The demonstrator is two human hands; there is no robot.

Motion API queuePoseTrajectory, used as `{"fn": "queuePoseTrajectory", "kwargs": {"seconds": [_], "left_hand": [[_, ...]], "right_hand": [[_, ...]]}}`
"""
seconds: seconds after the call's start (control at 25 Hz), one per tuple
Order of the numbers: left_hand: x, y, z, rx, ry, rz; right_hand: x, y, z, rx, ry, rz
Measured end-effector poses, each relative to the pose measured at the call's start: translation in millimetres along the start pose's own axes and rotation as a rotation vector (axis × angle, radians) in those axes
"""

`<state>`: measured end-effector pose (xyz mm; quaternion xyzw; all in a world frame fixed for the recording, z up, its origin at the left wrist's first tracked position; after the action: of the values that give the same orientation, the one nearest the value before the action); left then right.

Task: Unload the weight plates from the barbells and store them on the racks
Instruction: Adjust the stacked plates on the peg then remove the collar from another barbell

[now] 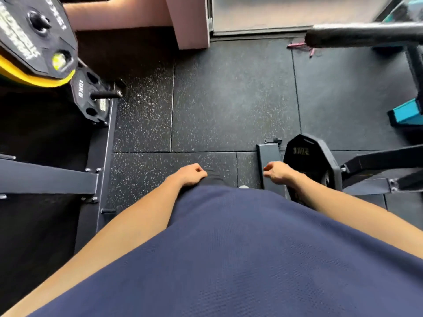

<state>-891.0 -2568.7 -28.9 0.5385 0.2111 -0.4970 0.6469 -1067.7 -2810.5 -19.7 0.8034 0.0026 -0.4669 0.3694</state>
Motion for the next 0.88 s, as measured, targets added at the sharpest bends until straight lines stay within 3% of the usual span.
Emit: {"fn": "queuePoseTrajectory", "kwargs": {"seconds": [0.28,0.48,0.68,0.88], "left_hand": [[95,98,30,-0.001,0.047,-0.11],[160,210,38,-0.011,0.061,-0.139],[213,323,42,-0.086,0.076,-0.066],[233,373,31,-0.376,0.199,0.046]], "right_hand": [[118,85,-45,-0.036,-0.006,-0.07],[193,161,-108,-0.022,-0.065,-0.073],[266,258,-183,-0.073,-0.025,-0.032],[335,325,-269,-0.261,0.136,-0.08]]}}
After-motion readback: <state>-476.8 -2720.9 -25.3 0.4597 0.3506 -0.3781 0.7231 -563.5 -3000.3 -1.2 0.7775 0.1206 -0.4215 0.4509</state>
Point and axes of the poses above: each hand's wrist, its own x-axis towards the middle knuckle, its own y-axis out of the back of the hand, z = x × y, the point moved 3 cm from there along x, towards the middle knuckle
